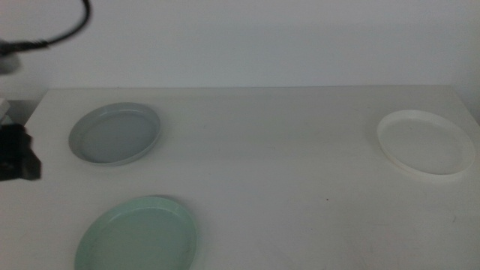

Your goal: Stack the three bowls on top of each other.

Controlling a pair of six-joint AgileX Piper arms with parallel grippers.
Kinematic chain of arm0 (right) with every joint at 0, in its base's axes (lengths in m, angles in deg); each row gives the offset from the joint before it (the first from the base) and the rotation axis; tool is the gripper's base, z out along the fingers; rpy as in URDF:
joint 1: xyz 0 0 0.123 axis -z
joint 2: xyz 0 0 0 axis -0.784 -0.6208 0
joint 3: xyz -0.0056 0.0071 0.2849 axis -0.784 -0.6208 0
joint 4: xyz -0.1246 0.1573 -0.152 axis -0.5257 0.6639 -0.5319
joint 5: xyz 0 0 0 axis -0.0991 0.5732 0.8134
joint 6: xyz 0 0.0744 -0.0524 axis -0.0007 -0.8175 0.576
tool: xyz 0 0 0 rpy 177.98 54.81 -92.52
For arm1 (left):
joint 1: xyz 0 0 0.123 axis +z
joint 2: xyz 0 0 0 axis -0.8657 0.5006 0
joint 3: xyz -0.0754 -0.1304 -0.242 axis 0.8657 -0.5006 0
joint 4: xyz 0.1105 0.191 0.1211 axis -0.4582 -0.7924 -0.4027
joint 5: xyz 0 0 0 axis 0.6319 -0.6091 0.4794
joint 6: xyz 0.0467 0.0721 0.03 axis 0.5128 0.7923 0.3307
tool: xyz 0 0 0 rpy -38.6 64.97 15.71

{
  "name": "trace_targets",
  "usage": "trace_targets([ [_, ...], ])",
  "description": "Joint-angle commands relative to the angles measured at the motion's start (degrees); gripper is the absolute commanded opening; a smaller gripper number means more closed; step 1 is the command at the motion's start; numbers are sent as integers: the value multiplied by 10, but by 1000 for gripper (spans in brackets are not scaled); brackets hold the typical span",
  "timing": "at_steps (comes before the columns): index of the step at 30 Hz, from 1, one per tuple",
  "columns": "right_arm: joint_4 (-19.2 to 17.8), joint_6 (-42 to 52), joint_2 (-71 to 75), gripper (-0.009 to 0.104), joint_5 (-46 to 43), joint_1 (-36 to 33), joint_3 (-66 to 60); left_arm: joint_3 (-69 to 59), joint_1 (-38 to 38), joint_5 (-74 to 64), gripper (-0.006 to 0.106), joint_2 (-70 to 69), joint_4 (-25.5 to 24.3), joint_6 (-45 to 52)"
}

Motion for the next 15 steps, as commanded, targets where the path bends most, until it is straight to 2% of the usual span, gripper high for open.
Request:
trace_targets([
  [1,-10,5,16,45,-40,4,2,17,-2,11,105,29,19,19],
  [15,-10,5,16,45,-40,4,2,16,-2,26,105,226,78,98],
])
